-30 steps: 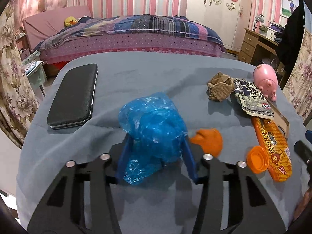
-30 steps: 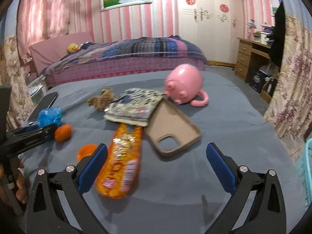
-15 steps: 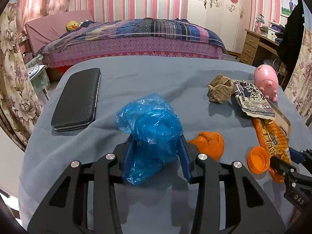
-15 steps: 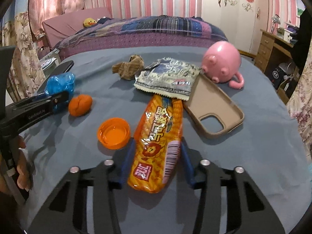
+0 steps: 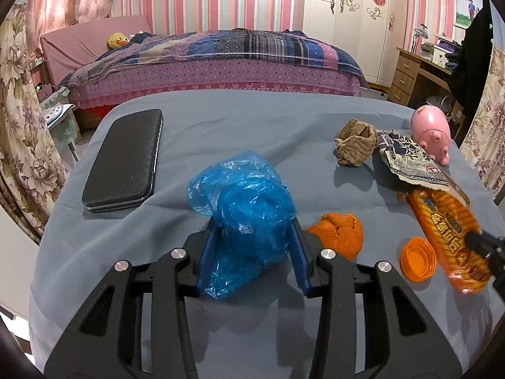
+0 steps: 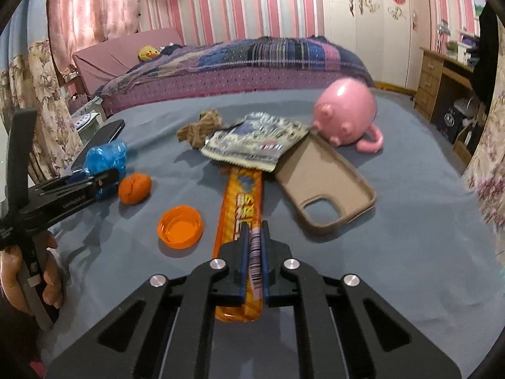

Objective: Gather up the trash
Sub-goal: 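Carry the blue bag and snack packet in both tools over the basket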

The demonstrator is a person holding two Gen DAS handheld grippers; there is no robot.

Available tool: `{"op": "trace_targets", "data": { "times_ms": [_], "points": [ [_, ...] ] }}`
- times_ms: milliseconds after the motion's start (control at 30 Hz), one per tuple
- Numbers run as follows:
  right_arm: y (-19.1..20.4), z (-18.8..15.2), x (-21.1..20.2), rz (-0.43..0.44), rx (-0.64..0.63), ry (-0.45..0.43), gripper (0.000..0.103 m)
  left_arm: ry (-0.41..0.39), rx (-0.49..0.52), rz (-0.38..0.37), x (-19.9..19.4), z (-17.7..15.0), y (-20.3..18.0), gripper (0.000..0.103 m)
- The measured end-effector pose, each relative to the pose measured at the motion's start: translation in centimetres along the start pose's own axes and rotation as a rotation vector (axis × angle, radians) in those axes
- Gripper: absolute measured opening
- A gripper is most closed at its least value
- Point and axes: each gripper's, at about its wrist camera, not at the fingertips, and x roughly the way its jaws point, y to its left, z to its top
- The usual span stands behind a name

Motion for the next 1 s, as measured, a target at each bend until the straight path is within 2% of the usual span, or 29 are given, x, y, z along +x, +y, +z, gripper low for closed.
{"op": "trace_targets", "data": {
  "times_ms": [300, 500, 767, 1000],
  "points": [
    [-3.2, 0.7, -2.1, -0.007, 0.038, -0.047, 0.005, -0.004, -0.021, 0.016, 0.0, -0.1, 0.2, 0.040],
    [-5.0, 0.4, -2.8, -0.017, 0.066, -0.053, 0.005, -0.018, -0.051, 0.029, -1.0, -0.5, 0.5, 0.033],
    [-6.8, -0.1, -4.1, -0.037, 0.090, -0.059, 0.005, -0.067, -0.066, 0.026, -5.3, -1.6, -0.6, 0.032],
    [-8.6, -0.6, -6.1, -0.055, 0.116, -0.085, 0.005, -0.102, -0.013, -0.015, -8.8, -2.1, -4.3, 0.032]
  ]
}}
